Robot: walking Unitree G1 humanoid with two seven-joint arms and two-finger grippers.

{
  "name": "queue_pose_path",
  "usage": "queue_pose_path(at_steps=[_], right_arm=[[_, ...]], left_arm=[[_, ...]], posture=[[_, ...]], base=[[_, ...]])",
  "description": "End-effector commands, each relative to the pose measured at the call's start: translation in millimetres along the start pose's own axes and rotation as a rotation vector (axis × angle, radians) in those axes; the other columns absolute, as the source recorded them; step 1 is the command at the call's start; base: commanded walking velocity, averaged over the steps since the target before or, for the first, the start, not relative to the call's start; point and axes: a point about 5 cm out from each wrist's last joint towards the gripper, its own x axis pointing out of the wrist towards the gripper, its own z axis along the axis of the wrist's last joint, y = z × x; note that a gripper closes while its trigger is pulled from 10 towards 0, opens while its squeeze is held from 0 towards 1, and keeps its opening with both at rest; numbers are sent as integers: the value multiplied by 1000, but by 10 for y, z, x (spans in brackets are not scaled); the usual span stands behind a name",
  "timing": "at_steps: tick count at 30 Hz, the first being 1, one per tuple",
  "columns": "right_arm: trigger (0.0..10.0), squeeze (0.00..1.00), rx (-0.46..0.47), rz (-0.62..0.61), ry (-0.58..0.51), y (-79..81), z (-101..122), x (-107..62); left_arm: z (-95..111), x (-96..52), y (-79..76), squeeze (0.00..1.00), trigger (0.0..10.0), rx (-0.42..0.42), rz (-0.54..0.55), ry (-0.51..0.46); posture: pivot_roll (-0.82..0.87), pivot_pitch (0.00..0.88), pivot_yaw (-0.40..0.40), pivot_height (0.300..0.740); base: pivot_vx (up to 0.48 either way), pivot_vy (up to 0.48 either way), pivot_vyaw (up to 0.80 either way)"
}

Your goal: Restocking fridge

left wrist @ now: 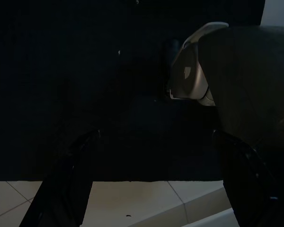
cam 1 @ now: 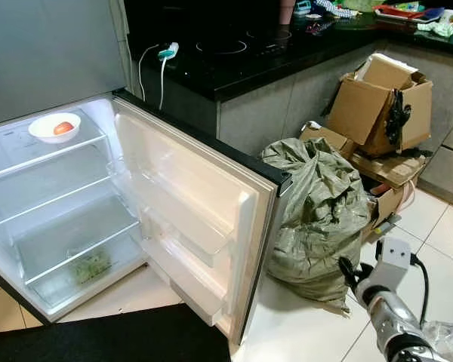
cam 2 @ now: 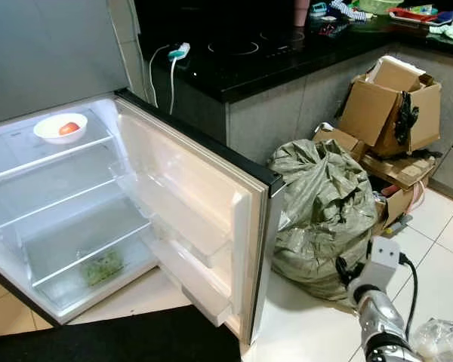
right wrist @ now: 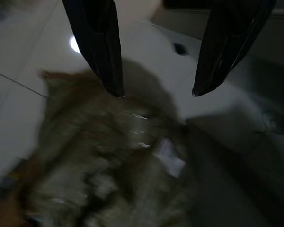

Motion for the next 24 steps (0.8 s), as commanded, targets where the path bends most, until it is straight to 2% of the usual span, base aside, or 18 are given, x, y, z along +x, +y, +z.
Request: queue_pose_path(at_steps=[1,2,4,6,10,24], right_arm=[[10000,0,1,83,-29,107,45,39],[10000,0,3,120,-39,157,68,57],[10000,0,3,120,-39,157,68,57],[10000,0,32,204,-41,237,80,75],[10000,0,36,279,-32,317,63,82],[10000,0,-38,548,50,577,-111,21]], left_arm=[[-44,-7,0,0,10000,7,-17,19],[-46,-7,1,0,10000,6,-17,19],[-46,-7,1,0,10000,6,-17,19],[-44,-6,-6,0,10000,5,-21,17],[-36,-1,-23,0,10000,8,-27,15],[-17,7,-52,0,10000,15,-37,12]], posture=[[-40,0,-6,740],[-40,0,-6,740],[-40,0,-6,740],[-40,0,-6,740],[-40,0,-6,740],[-46,0,-9,740]], base=[[0,0,0],[0,0,0],[0,0,0],[0,0,772],[0,0,794],[0,0,794]])
